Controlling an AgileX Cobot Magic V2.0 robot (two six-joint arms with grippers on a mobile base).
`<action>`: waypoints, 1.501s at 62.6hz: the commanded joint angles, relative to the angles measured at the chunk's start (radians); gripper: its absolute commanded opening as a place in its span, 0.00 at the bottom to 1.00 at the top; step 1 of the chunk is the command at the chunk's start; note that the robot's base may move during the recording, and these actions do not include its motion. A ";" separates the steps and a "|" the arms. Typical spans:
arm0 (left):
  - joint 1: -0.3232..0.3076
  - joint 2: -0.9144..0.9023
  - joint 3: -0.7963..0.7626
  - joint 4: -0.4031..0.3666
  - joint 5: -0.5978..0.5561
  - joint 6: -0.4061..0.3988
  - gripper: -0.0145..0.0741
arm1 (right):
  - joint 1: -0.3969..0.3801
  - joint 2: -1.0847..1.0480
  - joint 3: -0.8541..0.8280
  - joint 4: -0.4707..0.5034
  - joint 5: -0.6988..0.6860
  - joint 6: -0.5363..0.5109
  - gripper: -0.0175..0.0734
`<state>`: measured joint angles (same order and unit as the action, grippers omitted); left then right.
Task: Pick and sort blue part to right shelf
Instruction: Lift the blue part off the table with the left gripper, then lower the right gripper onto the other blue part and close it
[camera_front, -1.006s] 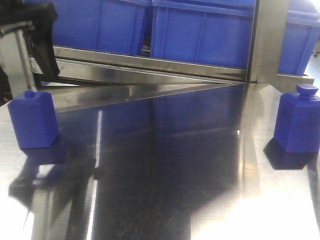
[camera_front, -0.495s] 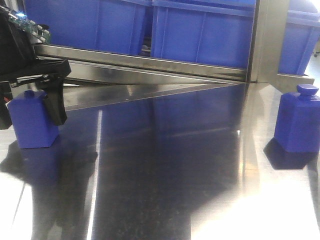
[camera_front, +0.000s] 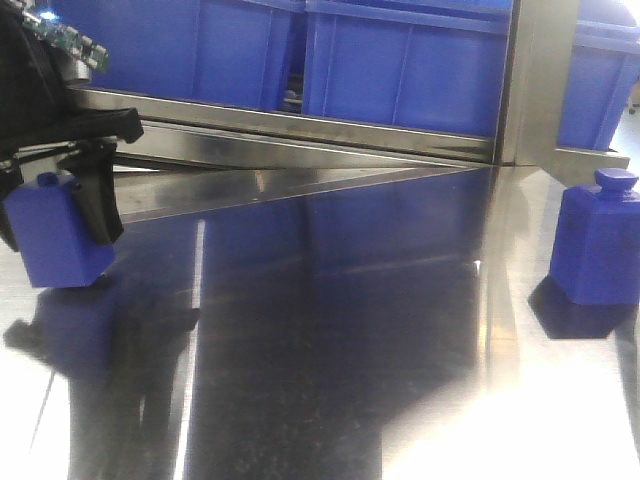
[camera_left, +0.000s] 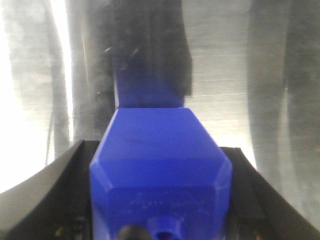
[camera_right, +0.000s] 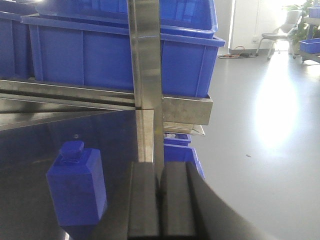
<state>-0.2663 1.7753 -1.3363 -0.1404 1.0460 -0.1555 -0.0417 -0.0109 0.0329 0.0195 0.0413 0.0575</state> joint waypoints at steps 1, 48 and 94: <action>-0.003 -0.068 -0.045 -0.016 0.005 0.018 0.56 | -0.003 -0.021 -0.024 0.001 -0.092 -0.007 0.26; -0.003 -0.909 0.354 0.140 -0.406 0.101 0.56 | 0.011 0.155 -0.375 0.085 0.208 -0.007 0.51; -0.003 -1.129 0.548 0.156 -0.426 0.101 0.55 | 0.259 1.224 -1.290 0.051 1.097 0.038 0.87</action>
<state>-0.2660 0.6520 -0.7599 0.0143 0.7056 -0.0550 0.2169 1.1301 -1.1611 0.0939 1.0832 0.0710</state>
